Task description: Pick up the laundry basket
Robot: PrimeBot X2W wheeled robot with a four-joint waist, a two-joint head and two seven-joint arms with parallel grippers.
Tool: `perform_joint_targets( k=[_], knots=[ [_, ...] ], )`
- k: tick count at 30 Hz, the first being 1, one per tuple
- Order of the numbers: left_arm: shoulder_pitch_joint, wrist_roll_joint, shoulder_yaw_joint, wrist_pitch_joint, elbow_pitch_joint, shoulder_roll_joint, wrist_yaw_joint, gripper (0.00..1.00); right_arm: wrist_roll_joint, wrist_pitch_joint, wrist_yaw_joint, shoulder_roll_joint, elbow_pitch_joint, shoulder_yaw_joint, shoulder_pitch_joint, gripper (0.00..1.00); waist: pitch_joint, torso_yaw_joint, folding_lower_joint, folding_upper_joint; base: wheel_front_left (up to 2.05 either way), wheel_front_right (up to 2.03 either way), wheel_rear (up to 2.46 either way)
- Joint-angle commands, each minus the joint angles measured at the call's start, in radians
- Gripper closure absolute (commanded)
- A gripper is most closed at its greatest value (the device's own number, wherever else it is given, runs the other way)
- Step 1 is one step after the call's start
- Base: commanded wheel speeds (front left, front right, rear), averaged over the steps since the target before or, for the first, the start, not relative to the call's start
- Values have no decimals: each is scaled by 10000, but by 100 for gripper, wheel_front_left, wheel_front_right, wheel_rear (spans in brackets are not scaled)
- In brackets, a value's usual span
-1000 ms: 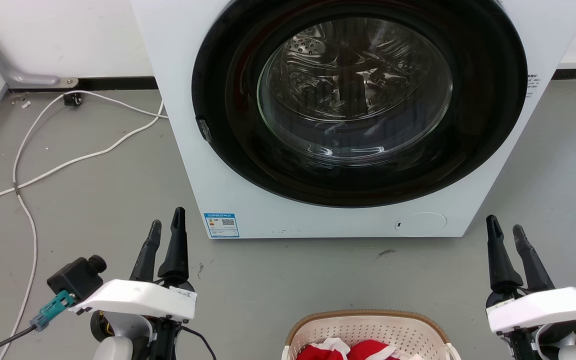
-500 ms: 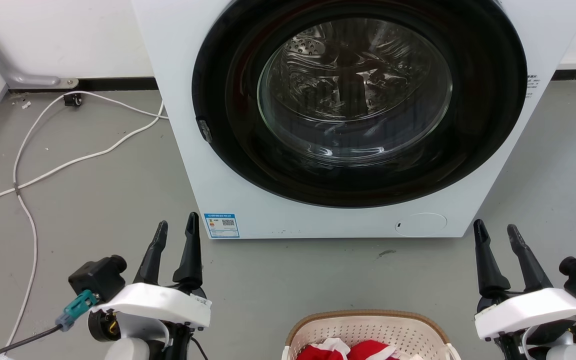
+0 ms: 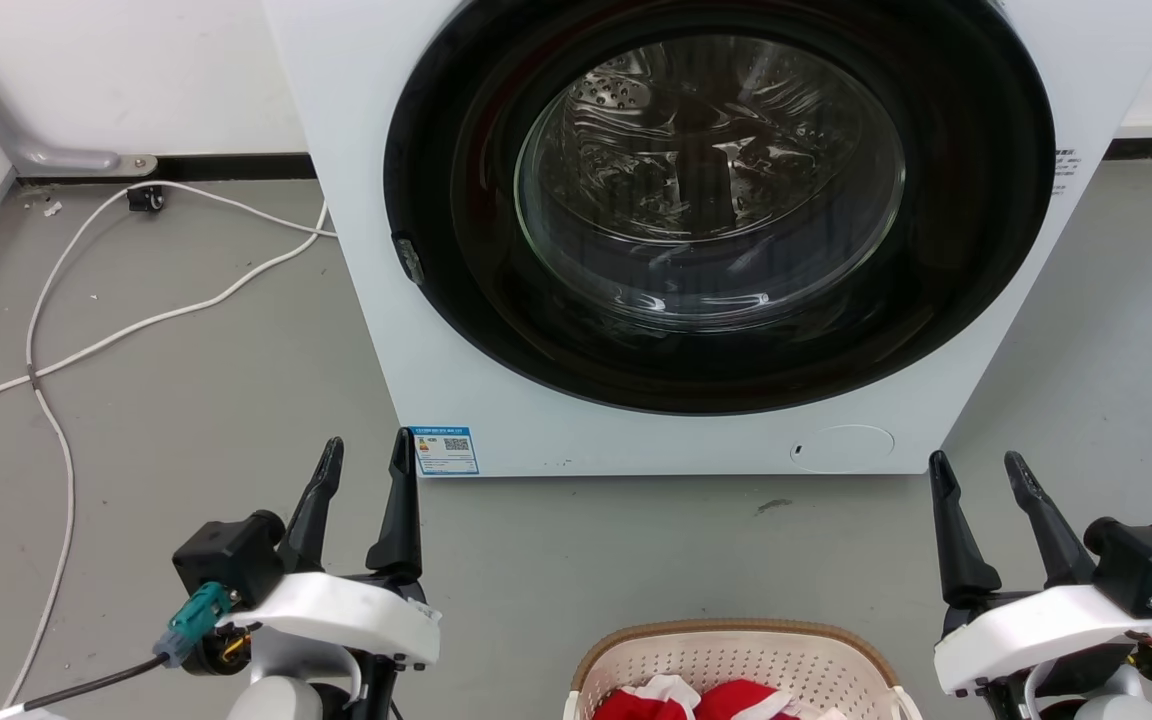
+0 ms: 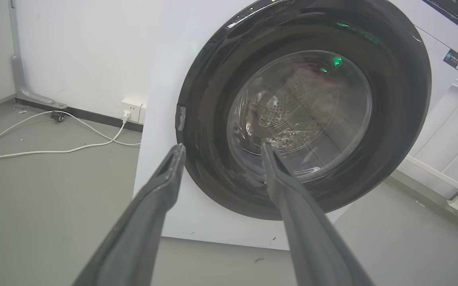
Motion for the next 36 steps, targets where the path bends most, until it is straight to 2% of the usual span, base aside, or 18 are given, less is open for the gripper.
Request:
perform_joint_targets(
  k=[1,24,36],
  knots=[
    [23,350,-75,-110,-62,10,40,0,-377,-63,0,-11,-146,30,-14,0,6,-8,0,0,0,0,0],
    [249,1990,-342,-570,-125,-2,353,0,-1953,-97,-1,126,-290,24,133,0,29,0,0,0,0,0,0],
    [335,2756,-467,-788,-119,-8,465,0,-2332,-116,-1,155,-411,-109,195,0,57,-9,-1,0,0,0,0]
  ],
)
